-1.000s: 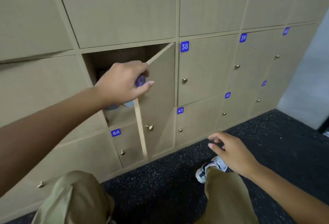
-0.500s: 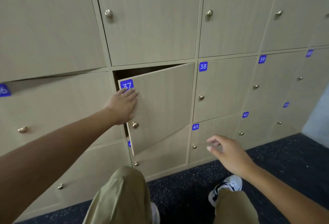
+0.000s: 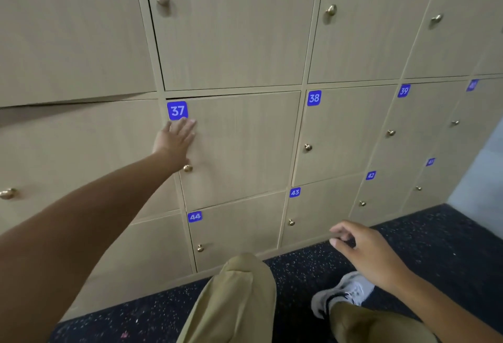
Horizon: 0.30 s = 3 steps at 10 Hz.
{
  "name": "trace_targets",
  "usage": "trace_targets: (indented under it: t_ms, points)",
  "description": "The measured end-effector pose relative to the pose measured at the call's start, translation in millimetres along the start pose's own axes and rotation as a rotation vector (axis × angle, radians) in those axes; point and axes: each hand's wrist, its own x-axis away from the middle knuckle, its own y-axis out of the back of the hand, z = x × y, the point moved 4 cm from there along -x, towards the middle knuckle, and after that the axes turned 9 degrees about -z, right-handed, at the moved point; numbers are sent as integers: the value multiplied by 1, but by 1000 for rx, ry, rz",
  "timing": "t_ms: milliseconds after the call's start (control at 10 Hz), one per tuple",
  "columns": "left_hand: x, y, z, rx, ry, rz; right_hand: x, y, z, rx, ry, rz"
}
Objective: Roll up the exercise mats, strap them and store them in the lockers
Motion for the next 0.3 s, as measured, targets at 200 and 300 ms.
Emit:
trace_targets:
  t_ms: [200, 300]
  points:
    - [-14, -6, 0, 40, 48, 58, 3, 9, -12, -24, -51, -10]
    - [-15, 0, -11, 97, 50, 43, 3, 5, -24, -48, -87, -18]
